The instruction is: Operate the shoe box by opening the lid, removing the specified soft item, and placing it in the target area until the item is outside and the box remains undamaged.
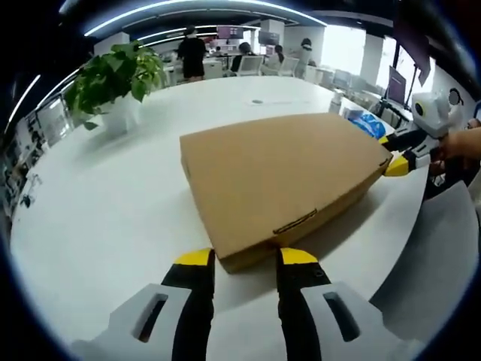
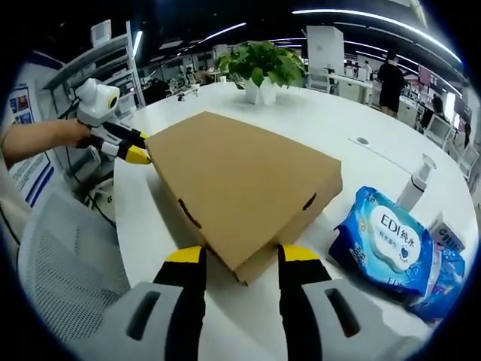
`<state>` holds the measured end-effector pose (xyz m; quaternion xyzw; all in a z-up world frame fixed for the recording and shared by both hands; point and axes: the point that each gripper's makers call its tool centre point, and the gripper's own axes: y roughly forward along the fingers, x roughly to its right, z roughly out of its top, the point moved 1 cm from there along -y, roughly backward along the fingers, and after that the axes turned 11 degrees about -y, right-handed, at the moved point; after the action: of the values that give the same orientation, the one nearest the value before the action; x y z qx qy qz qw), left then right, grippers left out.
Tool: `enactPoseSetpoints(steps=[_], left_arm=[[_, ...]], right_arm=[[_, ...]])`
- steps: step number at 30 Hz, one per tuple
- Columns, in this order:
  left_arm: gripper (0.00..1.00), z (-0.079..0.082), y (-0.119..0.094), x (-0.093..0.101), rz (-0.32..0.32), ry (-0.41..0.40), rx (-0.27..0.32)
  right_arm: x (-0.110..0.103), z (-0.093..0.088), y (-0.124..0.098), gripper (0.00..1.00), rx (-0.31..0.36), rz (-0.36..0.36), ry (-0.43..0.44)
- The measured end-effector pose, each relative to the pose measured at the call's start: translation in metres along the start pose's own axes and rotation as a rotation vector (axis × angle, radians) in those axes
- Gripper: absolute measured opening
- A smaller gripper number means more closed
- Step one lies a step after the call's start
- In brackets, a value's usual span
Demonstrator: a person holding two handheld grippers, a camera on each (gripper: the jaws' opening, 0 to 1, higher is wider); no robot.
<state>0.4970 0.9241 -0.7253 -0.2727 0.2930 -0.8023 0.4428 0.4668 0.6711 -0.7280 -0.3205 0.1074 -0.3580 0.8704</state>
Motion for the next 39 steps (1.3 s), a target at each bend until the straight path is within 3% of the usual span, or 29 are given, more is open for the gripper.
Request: enactPoseSetpoints(steps=[39], left_arm=[[0.3, 0.058, 0.055, -0.008, -0.001, -0.002, -0.021]], right_arm=[[0.077, 0.017, 0.026, 0.35, -0.022, -0.006, -0.001]])
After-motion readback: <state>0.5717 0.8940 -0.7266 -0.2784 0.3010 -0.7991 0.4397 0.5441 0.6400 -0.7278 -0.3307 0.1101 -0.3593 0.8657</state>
